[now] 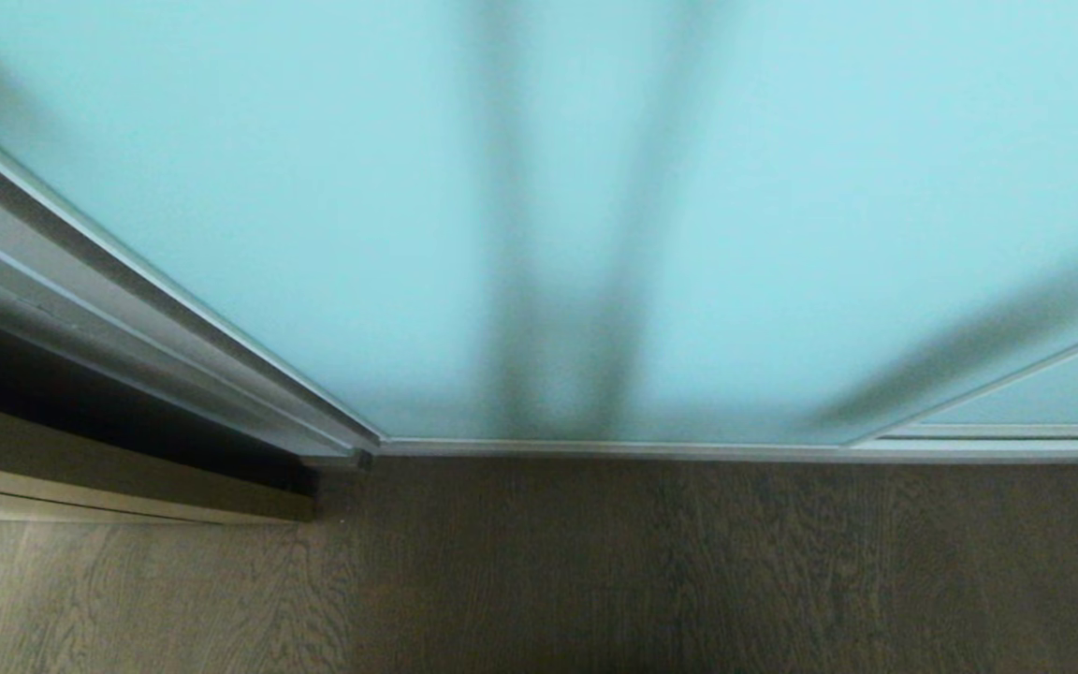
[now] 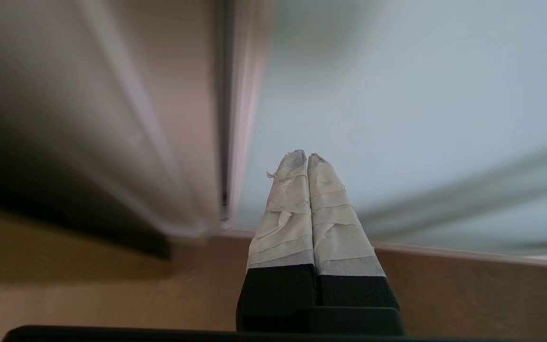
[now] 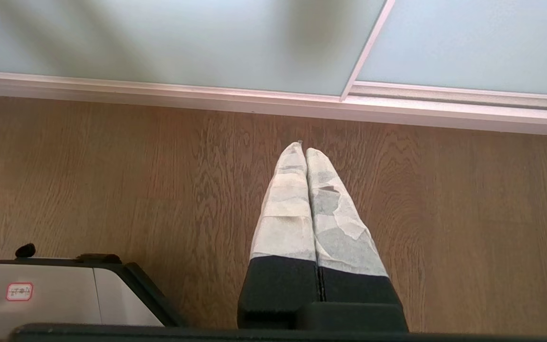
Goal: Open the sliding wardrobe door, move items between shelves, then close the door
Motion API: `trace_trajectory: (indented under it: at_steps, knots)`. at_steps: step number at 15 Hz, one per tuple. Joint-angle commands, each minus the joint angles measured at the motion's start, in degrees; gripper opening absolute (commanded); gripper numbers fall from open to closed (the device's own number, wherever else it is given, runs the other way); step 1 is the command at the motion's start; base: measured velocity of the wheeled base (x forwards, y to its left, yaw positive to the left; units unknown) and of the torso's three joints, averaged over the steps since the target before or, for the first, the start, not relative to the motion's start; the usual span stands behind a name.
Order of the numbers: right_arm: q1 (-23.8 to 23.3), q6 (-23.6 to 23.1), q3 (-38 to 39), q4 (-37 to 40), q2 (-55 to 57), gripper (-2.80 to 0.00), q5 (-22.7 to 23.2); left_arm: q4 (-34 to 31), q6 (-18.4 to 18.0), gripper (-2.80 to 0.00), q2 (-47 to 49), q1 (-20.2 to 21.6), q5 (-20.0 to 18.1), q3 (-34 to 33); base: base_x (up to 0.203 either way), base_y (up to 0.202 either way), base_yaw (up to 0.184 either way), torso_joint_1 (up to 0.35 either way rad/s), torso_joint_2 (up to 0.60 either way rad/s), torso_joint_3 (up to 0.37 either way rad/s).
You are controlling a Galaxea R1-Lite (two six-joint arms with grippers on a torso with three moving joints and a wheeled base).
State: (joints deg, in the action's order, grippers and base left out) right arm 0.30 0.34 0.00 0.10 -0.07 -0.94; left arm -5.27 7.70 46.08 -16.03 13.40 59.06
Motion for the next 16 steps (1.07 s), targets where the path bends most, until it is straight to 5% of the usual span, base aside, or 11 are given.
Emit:
trace_trajectory:
  at_steps: [1, 6, 16]
  knots:
    - [-0.04, 0.01, 0.08, -0.01, -0.10, -2.80, -0.03, -0.01, 0.03, -2.80, -3.14, 2.01, 0.22, -2.42, 0.000, 0.000, 0.000, 0.000, 0.00, 0.000]
    - [0.03, 0.01, 0.09, -0.01, -0.10, -2.80, -0.03, 0.03, -2.80, -2.80, -14.95, 10.04, 0.49, -13.92, 0.000, 0.000, 0.000, 0.000, 0.00, 0.000]
    - [0.03, 0.01, 0.07, -0.01, -0.10, -2.80, -0.03, 0.16, -5.89, -2.80, -40.84, 16.51, -0.08, -37.85, 0.000, 0.000, 0.000, 0.000, 0.00, 0.000]
